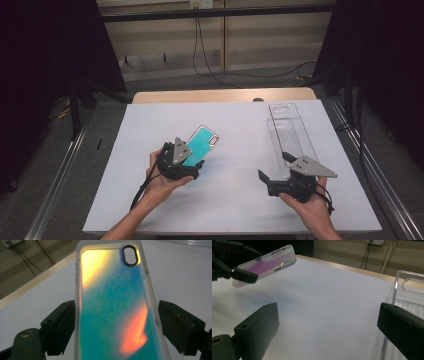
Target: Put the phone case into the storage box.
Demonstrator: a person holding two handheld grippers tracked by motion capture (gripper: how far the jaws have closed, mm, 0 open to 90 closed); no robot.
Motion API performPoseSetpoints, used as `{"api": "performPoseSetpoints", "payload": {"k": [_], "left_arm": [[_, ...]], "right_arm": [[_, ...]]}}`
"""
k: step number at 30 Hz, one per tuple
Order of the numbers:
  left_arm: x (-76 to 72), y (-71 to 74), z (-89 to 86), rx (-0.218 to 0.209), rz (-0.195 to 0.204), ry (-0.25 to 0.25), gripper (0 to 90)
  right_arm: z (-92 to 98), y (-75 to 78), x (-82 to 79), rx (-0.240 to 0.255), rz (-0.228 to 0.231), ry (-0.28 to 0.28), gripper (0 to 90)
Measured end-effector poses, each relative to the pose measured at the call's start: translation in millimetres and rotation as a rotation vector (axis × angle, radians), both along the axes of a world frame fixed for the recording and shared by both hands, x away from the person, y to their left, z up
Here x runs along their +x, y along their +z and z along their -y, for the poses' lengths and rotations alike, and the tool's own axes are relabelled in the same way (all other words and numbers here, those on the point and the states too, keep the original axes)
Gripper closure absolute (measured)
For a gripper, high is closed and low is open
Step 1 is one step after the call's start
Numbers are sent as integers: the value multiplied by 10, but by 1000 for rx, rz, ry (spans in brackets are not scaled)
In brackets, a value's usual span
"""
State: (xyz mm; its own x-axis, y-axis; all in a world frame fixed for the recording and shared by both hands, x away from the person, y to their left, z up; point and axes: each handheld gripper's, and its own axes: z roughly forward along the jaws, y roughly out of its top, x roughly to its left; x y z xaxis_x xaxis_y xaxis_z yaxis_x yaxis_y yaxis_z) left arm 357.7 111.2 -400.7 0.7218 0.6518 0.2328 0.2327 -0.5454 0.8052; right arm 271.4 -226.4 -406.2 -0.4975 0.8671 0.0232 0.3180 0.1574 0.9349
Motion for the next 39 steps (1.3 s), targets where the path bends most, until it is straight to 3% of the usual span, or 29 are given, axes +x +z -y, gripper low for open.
{"api": "performPoseSetpoints", "payload": {"k": [5, 15, 23, 27, 31, 34, 39], "left_arm": [[-49, -22, 10, 19, 31, -4, 170], [-123, -137, 121, 37, 48, -20, 170], [-157, -151, 214, 32, 64, -34, 170], [-198, -146, 248, 37, 67, -48, 171], [-224, -132, 260, 30, 78, -48, 170], [-228, -120, 266, 32, 88, -45, 170], [-239, -131, 331, 32, 103, -51, 170]], "right_arm": [[-122, 3, 64, -28, -8, 33, 28], [-318, -10, 246, 18, -51, 48, 57], [-337, 5, 341, 77, -85, 68, 110], [-333, 40, 381, 105, -128, 61, 128], [-349, 45, 408, 89, -166, 79, 151], [-363, 50, 420, 105, -194, 94, 149], [-359, 111, 468, 98, -217, 92, 146]]}}
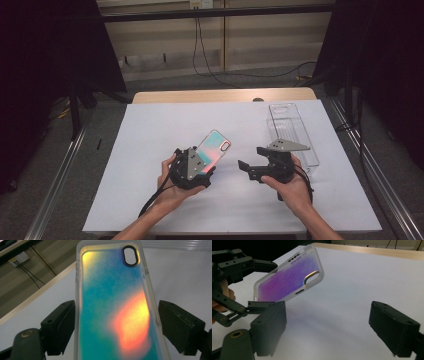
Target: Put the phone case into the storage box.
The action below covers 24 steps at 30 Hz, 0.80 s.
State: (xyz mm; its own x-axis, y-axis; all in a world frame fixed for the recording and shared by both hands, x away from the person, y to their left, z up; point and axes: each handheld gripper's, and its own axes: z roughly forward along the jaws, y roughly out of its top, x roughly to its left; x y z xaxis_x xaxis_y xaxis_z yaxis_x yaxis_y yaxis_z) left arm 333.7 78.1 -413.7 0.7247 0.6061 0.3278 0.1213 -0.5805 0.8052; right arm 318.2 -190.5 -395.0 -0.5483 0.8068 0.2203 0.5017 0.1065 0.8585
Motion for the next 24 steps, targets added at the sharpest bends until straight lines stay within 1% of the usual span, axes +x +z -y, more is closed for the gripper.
{"api": "performPoseSetpoints", "payload": {"k": [3, 5, 8, 9, 10, 12, 13, 14, 15, 18, 21, 22, 23, 24], "left_arm": [[-8, 3, 35, 0, 10, -3, 170], [-12, 9, 57, 0, 21, -4, 170], [-18, 2, 91, 7, 33, -7, 170], [-19, -6, 104, 10, 38, -6, 170], [-18, -12, 118, 17, 44, -8, 170], [-16, -19, 135, 21, 44, -8, 170], [-11, -26, 150, 20, 50, -7, 170], [1, -34, 172, 14, 44, -2, 171], [12, -43, 197, 9, 45, 2, 171], [16, -57, 270, 15, 57, -7, 171], [7, -66, 307, 16, 65, -11, 171], [6, -69, 312, 17, 62, -12, 170], [2, -73, 311, 19, 69, -11, 170], [1, -73, 310, 20, 70, -10, 170]], "right_arm": [[7, 49, 29, -2, -28, 1, 151], [11, 68, 43, 0, -37, -2, 190], [5, 74, 90, -6, -79, -2, 205], [2, 75, 100, -7, -86, 1, 196], [-2, 75, 115, -12, -83, 2, 198], [-16, 94, 140, -18, -85, -4, 206], [-20, 102, 148, -11, -95, -7, 206], [-26, 114, 161, -4, -108, -7, 210], [-31, 118, 175, -4, -111, -6, 228], [-29, 119, 222, 12, -155, -17, 284], [-23, 110, 252, 21, -183, -10, 347], [-29, 116, 258, 27, -203, -23, 361], [-34, 123, 260, 22, -212, -38, 369], [-43, 132, 263, 17, -209, -50, 393]]}}
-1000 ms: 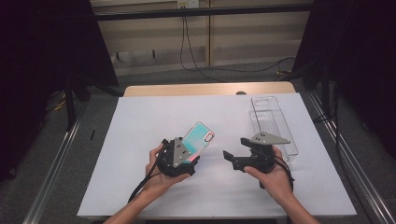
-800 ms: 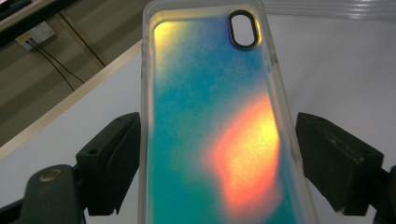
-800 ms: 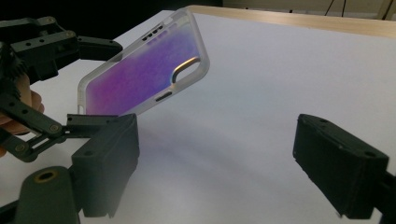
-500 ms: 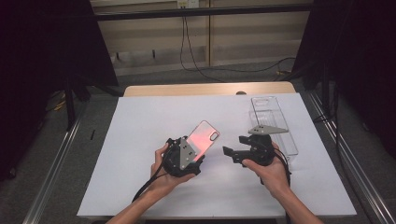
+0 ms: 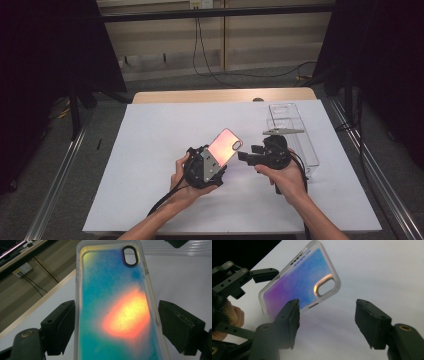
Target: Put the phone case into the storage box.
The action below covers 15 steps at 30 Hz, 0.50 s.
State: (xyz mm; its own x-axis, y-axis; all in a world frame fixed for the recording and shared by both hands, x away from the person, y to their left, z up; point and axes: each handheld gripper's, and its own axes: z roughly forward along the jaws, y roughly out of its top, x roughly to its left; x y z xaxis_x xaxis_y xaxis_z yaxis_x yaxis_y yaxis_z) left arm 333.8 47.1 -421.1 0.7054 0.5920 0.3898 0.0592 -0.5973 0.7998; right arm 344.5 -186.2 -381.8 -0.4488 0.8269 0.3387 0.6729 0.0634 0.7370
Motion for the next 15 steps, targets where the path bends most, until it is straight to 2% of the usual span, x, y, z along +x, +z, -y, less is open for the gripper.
{"api": "performPoseSetpoints", "payload": {"k": [2, 9, 11, 15], "left_arm": [[2, 2, -7, -1, 1, 0, 170], [-15, 5, -1, -4, 5, 0, 170], [-12, 8, -1, -1, 5, 1, 170], [-8, 1, -1, 2, -1, 0, 171]], "right_arm": [[1, 9, 20, 25, -22, 5, 438], [-12, -26, 136, 40, -98, 7, 499], [-31, -43, 157, 46, -121, 14, 540], [-57, -53, 196, 64, -135, 17, 583]]}}
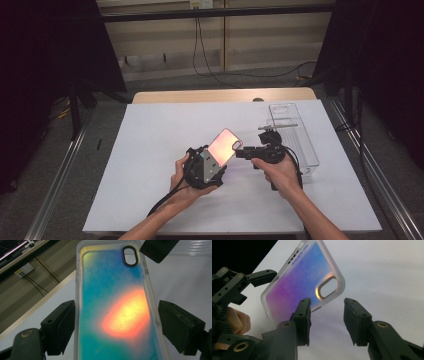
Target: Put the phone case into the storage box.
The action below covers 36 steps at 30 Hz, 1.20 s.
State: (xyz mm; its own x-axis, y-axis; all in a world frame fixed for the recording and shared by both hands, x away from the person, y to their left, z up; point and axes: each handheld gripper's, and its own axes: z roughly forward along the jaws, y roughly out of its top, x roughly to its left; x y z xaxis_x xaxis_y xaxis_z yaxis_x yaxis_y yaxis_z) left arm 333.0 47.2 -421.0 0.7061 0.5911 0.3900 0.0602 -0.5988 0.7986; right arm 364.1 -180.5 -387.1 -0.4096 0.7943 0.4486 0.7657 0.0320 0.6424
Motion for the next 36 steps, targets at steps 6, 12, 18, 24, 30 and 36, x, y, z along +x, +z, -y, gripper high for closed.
{"api": "performPoseSetpoints", "payload": {"k": [6, 12, 18, 24, 30, 36], "left_arm": [[-14, 0, 4, -7, 6, 1, 171], [-10, -15, 9, 4, 3, 2, 171], [-13, -18, 9, 6, 6, 4, 170], [-5, -28, 7, 7, 4, 2, 171], [-16, -35, 11, 10, 8, -1, 170], [-31, -51, 29, 29, 26, -1, 170]], "right_arm": [[-31, 10, 39, 7, -10, -6, 640], [-21, -40, 81, 38, -48, -3, 660], [-9, -66, 97, 78, -69, -6, 672], [16, -95, 120, 113, -101, -15, 687], [43, -137, 141, 171, -144, -28, 706], [70, -155, 135, 204, -179, -39, 731]]}}
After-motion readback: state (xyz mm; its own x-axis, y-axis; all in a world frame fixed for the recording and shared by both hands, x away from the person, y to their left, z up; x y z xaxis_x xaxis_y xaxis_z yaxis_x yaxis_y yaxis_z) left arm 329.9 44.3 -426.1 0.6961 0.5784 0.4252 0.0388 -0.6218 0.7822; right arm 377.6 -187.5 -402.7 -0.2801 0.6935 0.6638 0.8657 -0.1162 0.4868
